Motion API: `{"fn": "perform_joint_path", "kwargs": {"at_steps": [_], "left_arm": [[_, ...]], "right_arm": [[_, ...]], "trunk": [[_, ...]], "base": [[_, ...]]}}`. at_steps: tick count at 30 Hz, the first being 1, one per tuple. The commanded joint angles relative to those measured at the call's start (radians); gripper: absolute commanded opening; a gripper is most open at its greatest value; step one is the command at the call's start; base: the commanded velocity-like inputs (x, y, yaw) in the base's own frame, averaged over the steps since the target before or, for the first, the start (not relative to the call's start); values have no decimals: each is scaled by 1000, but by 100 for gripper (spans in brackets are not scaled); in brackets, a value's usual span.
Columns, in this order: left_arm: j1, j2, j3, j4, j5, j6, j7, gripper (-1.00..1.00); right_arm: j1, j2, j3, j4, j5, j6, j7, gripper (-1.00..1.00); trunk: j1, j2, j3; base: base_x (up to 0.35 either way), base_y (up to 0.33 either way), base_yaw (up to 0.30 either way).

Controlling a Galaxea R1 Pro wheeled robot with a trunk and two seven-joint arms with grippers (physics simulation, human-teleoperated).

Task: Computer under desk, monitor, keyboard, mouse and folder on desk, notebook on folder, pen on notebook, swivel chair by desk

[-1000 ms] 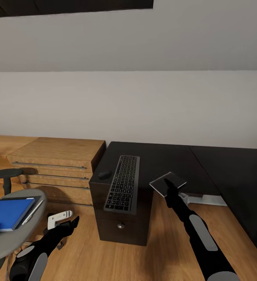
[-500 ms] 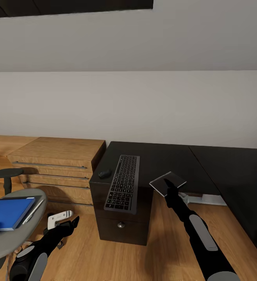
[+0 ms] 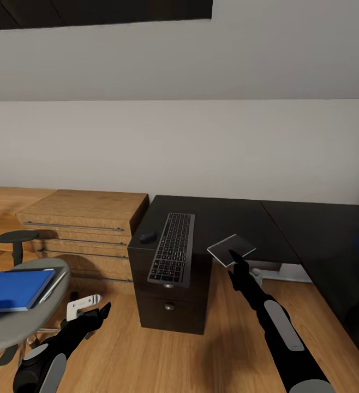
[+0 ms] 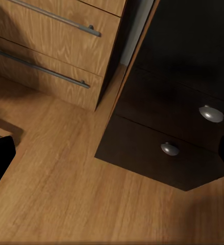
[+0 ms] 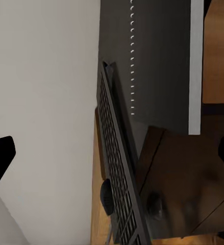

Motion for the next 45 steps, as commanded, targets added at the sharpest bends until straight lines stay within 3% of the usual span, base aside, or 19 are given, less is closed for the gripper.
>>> {"fn": "perform_joint_path", "kwargs": {"at_steps": [1, 18, 35, 45], "left_arm": [[-1, 0, -1, -1, 11, 5, 8, 100], [-1, 0, -1, -1, 11, 5, 8, 100], [-1, 0, -1, 0, 9, 5, 8, 100], [-1, -5, -3, 14, 12, 4, 8, 100]], "right_arm": [[-1, 1, -3, 0, -7, 6, 2, 100], [-1, 1, -3, 0, -7, 7, 2, 100], [-1, 1, -3, 5, -7, 8, 2, 100], [-1, 2, 3, 81, 12, -2, -6, 100]], "trunk": [[0, 0, -1], [0, 0, -1], [0, 0, -1], [-4, 7, 2]], "base": [[-10, 0, 0], [-14, 0, 0], [-275, 0, 0], [-80, 0, 0]]}}
